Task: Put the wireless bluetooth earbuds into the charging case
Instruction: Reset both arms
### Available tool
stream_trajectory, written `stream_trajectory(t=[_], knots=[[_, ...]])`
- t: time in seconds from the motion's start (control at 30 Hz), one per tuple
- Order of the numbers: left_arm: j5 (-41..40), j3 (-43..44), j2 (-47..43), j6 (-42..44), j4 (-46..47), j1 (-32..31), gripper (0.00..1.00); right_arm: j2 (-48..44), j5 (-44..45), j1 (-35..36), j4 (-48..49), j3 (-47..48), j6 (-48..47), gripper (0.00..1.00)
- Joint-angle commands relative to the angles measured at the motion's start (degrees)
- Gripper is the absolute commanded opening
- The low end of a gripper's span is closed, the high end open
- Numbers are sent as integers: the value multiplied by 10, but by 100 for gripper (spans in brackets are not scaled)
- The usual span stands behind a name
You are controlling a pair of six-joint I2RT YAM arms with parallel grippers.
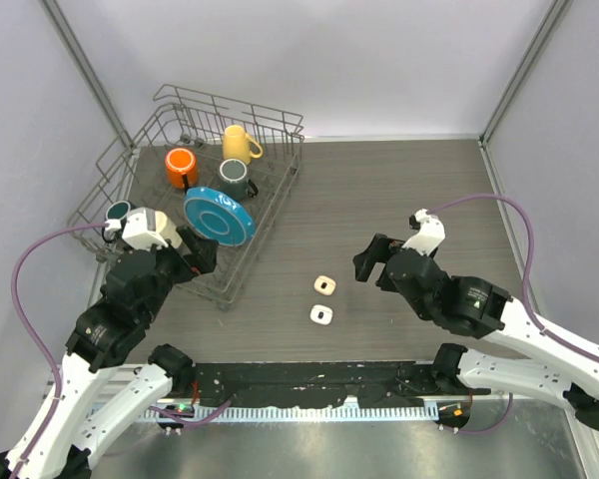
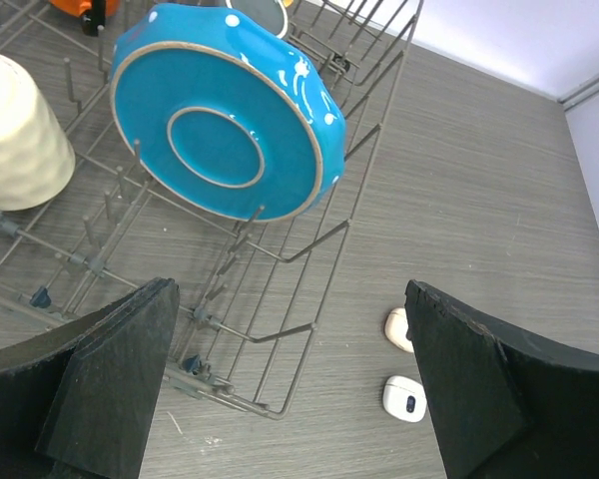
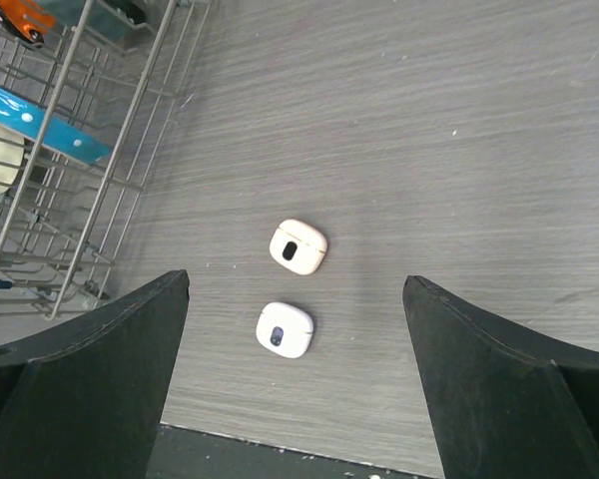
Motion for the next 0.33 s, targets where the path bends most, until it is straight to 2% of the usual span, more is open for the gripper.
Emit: stream_trajectory(t=[0.0, 0.27, 0.3], knots=[[-33, 7, 3, 12, 13, 2, 100, -23, 41, 1, -1, 26, -98, 94], [-67, 7, 32, 31, 23, 2, 100, -35, 169, 1, 3, 11, -147, 97], [-65, 9, 31, 47, 29, 1, 100, -34, 241, 0, 0, 5, -138, 97]])
